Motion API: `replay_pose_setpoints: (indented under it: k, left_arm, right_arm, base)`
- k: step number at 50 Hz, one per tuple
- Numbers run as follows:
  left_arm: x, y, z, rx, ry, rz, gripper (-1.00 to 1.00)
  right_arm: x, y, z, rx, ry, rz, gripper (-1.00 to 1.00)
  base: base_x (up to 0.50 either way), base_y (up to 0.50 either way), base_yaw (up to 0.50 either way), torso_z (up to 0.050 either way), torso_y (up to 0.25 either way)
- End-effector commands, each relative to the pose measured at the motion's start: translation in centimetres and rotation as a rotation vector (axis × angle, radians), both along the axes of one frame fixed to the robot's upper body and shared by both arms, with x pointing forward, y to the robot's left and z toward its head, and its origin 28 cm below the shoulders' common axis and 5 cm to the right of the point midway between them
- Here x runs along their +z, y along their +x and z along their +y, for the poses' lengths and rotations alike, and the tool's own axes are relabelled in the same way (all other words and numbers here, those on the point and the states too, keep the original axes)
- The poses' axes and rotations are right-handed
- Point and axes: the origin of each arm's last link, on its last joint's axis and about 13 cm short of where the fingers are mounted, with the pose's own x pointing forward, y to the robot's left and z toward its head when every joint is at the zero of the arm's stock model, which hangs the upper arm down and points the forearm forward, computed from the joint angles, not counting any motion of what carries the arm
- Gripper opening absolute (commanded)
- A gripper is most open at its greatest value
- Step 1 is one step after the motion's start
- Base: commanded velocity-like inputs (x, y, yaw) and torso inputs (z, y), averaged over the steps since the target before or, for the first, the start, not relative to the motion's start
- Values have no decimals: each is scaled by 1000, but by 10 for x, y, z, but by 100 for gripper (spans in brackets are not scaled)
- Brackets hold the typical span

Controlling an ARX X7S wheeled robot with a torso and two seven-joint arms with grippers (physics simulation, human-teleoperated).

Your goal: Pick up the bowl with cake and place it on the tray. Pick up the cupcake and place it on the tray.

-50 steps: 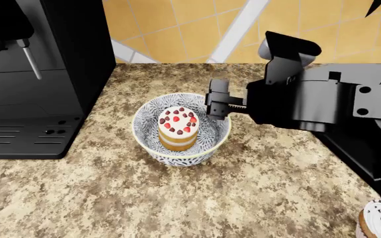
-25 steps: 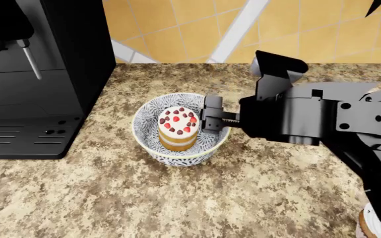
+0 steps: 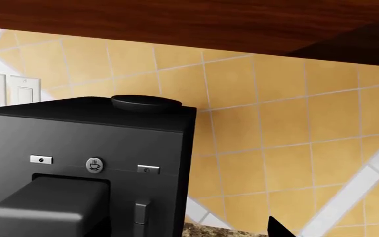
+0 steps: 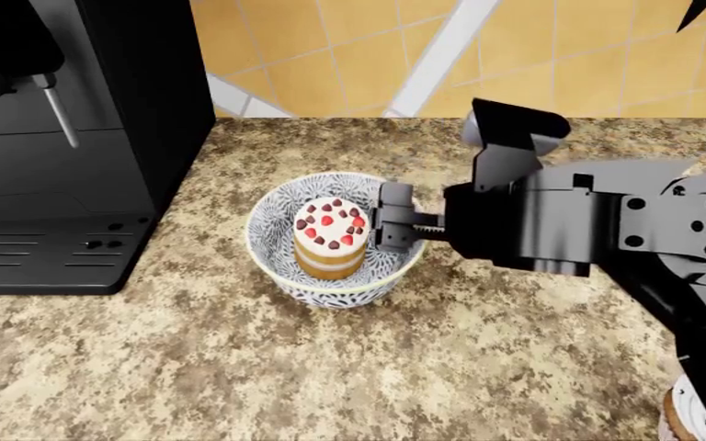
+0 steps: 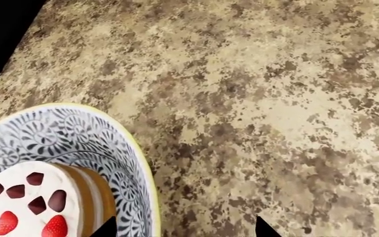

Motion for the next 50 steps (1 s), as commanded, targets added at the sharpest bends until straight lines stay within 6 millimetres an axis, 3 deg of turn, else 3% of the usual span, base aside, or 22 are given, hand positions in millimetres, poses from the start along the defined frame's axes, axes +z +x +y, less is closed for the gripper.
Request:
replay_pose_setpoints:
  k: [1,17,18,38,50]
  left_arm:
    - [1,0,0,0,-2,-1,100]
    - [1,-2,1,-1,-6,-5,100]
    - [2,-2,1,-1,-6,-5,100]
    - [2,-2,1,-4,-10,-6,100]
    - [2,-3,0,-6,-9,-5,100]
  right_arm:
    - [-19,-1,4,12,-17,59,100]
    - [-22,-1,10,29,-29,59,100]
    - [-23,-1,10,28,-31,60,-100]
    - [-19,-1,10,11,-20,49,-100]
    - [7,-5,1,-88,144,-6,-100]
  base:
    - [0,0,0,0,0]
    - [0,0,0,-5,0]
    - [0,0,0,-11,0]
    - [0,0,0,-6,0]
    - [0,0,0,-4,0]
